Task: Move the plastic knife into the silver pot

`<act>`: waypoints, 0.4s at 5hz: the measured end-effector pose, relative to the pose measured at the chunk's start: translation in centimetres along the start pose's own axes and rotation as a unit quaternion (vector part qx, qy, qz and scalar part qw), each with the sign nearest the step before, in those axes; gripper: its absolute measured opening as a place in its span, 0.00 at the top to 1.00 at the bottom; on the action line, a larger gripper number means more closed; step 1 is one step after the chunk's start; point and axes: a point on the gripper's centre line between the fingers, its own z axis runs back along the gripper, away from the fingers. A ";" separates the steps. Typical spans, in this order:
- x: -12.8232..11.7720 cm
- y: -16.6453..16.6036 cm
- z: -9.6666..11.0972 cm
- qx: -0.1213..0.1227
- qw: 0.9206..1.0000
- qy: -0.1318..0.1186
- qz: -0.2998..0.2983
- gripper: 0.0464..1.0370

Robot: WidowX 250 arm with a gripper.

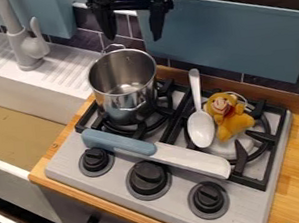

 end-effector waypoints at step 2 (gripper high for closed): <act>-2.1 -0.1 -1.0 -0.004 0.999 0.021 0.030 0.04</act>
